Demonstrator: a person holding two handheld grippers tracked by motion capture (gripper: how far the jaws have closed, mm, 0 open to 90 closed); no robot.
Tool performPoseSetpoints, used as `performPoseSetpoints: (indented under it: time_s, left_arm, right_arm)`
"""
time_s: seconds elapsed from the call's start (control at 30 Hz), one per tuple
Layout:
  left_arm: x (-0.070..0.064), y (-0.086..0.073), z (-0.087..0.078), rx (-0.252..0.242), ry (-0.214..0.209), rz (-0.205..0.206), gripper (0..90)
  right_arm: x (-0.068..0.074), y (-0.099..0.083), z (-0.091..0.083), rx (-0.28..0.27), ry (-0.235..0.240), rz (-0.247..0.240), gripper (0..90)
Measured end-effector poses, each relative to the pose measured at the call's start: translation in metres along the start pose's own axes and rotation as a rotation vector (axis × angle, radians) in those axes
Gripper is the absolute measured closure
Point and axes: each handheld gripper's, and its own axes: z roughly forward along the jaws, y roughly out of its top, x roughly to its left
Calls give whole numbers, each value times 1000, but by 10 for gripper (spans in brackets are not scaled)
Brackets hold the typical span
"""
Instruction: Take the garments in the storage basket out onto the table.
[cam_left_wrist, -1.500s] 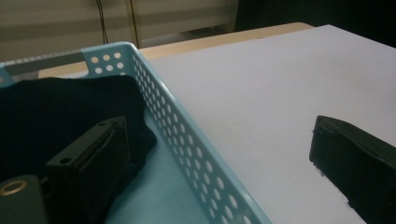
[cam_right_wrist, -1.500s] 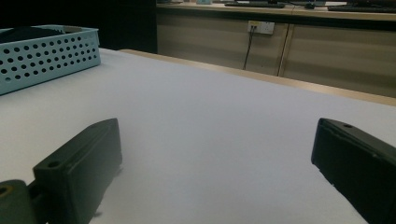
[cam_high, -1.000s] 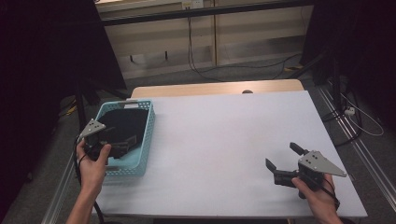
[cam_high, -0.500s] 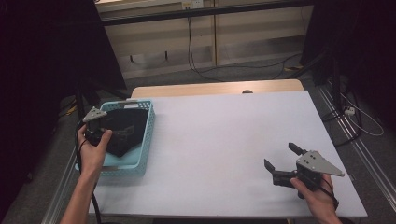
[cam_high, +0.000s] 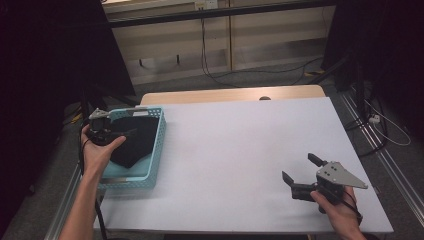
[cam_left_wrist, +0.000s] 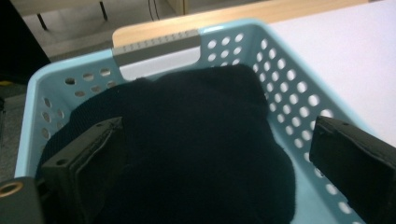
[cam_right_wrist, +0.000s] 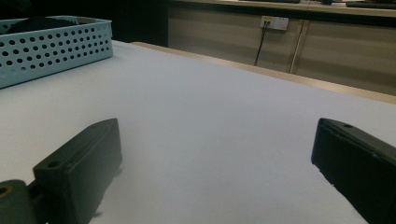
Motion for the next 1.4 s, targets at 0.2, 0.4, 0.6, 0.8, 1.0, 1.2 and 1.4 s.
performPoseSetpoints:
  time_s: [0.2, 0.4, 0.6, 0.8, 1.0, 1.2, 1.4]
  left_arm:
    - [7, -1, 12, 52, 29, 13, 44]
    - [11, -6, 21, 113, 31, 19, 36]
    - [14, -9, 26, 148, 49, 21, 32]
    - [16, -10, 30, 155, 72, 18, 0]
    - [10, -9, 38, 268, 16, 26, 0]
    - [5, -9, 39, 323, -94, 13, 0]
    - [1, -14, 50, 316, -21, 43, 0]
  right_arm:
    - [0, 0, 0, 2, 2, -1, 14]
    - [1, 0, 0, 5, 10, -4, 14]
    - [1, -1, 0, 11, 14, -6, 15]
    - [1, -1, 1, 13, 18, -6, 15]
    - [2, -1, 1, 13, 18, -9, 15]
    - [2, -1, 1, 15, 20, -11, 16]
    - [3, -1, 1, 16, 27, -13, 16]
